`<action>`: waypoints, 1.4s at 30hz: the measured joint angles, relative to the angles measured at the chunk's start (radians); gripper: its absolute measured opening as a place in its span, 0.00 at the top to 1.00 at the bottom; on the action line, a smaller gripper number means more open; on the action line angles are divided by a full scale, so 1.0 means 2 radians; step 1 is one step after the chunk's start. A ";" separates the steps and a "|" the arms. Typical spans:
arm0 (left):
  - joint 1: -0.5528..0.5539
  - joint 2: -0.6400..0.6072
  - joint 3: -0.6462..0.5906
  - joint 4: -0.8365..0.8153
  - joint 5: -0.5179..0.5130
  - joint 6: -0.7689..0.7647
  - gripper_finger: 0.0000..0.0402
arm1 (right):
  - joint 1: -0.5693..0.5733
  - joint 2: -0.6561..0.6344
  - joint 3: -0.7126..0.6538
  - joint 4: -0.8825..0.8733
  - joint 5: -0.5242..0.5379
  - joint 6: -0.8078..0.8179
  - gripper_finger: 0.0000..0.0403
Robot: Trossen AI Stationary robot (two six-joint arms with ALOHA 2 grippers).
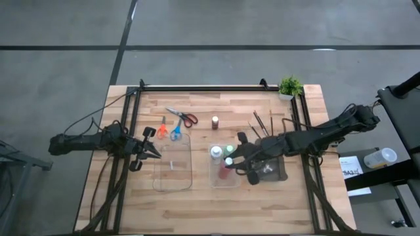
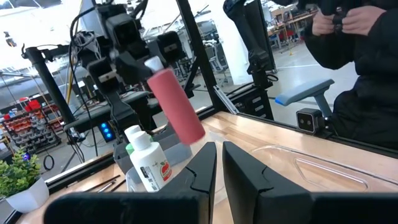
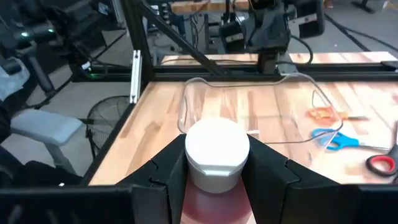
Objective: Pick & Place Paint Supplies
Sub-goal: Put the pink bottle into the white transparent bin
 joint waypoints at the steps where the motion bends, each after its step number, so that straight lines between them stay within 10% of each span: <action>1: 0.000 0.000 0.000 0.000 0.000 0.000 0.91 | 0.000 0.007 0.000 0.006 0.000 0.000 0.69; 42: 0.000 0.003 0.000 0.000 0.000 0.000 0.91 | -0.007 0.152 0.007 0.096 0.004 0.003 0.69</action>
